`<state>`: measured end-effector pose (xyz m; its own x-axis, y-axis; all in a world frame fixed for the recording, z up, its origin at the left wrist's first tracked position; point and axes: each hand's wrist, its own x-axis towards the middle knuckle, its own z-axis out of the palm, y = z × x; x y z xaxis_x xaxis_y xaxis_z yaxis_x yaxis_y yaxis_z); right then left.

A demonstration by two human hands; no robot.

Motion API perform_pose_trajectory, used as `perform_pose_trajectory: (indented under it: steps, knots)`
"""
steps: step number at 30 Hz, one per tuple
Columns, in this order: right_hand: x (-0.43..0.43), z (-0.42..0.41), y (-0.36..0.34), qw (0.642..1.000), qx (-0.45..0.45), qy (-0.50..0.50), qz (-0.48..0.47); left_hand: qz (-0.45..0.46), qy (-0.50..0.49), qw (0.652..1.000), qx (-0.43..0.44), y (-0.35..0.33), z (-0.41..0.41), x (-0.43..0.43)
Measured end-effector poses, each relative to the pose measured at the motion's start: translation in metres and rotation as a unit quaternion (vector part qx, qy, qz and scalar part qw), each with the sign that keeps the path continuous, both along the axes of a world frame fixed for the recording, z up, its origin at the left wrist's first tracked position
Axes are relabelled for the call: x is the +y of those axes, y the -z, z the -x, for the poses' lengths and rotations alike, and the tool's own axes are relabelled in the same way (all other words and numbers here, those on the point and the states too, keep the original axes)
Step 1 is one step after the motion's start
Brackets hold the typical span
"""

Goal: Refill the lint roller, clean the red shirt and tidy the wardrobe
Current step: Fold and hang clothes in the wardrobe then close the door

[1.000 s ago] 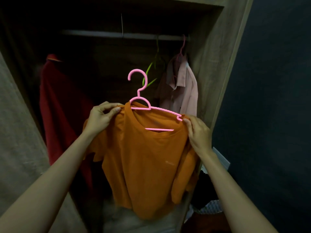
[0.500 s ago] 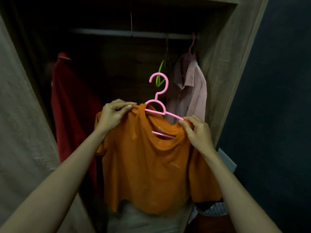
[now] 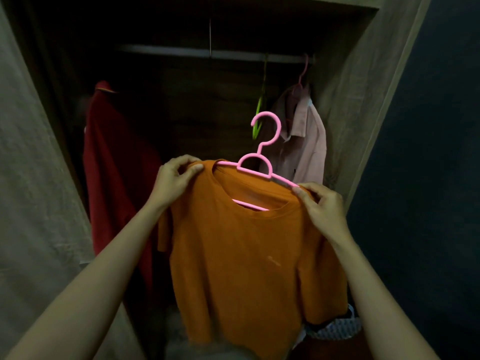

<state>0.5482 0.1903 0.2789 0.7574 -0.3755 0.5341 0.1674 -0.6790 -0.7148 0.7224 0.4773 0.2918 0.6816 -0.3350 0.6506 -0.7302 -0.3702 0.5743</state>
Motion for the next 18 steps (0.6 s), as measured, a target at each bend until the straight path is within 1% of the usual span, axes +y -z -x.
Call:
perform_pose_trajectory:
  steps: [4, 5, 7, 10, 12, 14, 16, 18]
  knots:
    - [-0.011, 0.014, -0.010, 0.993, 0.088, -0.080, 0.003, 0.031, 0.009, 0.999, 0.018, -0.002, -0.010, 0.005]
    - [-0.012, 0.018, -0.010, 0.991, 0.098, -0.091, 0.002, 0.034, 0.014, 0.999, 0.026, -0.003, -0.010, 0.005]
    - [-0.011, 0.022, -0.007, 0.991, 0.090, -0.094, 0.001, 0.028, 0.028, 0.998, 0.042, -0.005, -0.010, 0.005]
    - [-0.004, 0.022, -0.003, 0.996, 0.050, -0.075, 0.018, 0.019, 0.042, 0.997, 0.061, -0.009, -0.006, 0.004]
    - [-0.003, 0.021, -0.006, 0.997, 0.038, -0.068, 0.005, 0.019, 0.044, 0.996, 0.078, -0.009, -0.005, 0.004]
    - [-0.001, 0.018, -0.011, 0.996, 0.049, -0.069, 0.013, 0.008, 0.049, 0.995, 0.088, -0.010, -0.005, 0.003]
    - [0.004, 0.015, -0.015, 0.993, 0.067, -0.083, 0.044, -0.004, 0.055, 0.995, 0.085, -0.010, -0.005, 0.002]
    - [0.010, 0.015, -0.021, 0.991, 0.082, -0.108, 0.025, 0.013, 0.049, 0.995, 0.083, -0.012, -0.005, 0.002]
